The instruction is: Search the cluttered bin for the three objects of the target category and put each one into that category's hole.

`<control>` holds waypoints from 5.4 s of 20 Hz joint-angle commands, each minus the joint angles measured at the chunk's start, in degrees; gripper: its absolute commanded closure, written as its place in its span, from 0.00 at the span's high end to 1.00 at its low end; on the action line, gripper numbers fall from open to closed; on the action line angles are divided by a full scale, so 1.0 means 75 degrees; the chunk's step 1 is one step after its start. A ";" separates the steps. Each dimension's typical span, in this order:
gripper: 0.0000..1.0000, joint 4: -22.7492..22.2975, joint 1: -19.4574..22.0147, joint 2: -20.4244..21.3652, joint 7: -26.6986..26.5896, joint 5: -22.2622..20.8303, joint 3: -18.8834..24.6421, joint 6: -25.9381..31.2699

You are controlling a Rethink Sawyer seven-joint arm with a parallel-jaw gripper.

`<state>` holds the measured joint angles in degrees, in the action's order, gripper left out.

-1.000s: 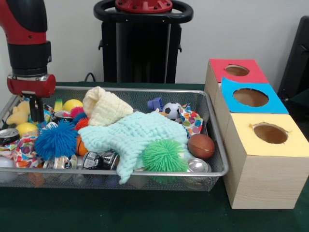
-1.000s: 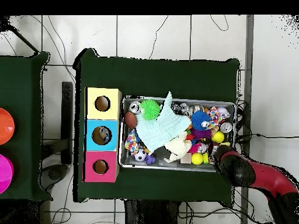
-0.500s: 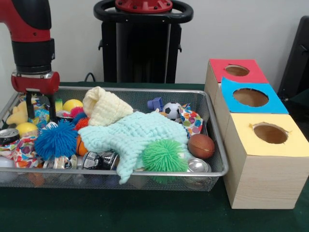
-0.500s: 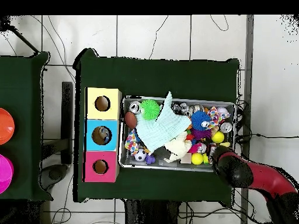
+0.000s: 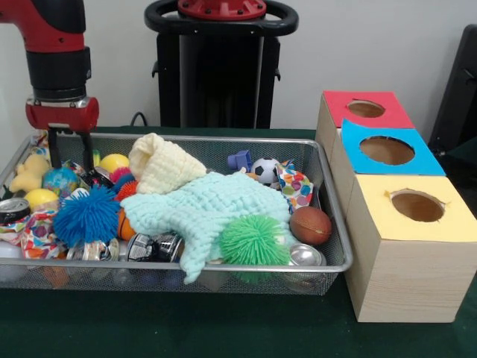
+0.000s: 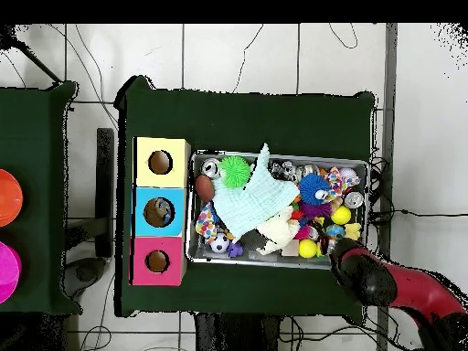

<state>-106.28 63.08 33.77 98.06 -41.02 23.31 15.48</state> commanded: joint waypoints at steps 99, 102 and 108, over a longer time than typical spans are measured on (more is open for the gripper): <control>1.00 0.1032 -0.0740 0.0752 -0.0367 0.1757 0.0567 0.1784; 1.00 0.0946 -0.0906 0.0833 -0.0099 0.1671 0.0396 0.1591; 1.00 0.0898 -0.0859 0.0808 -0.0090 0.1822 0.0352 0.1863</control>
<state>-102.35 57.28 40.05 98.05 -27.38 23.55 29.86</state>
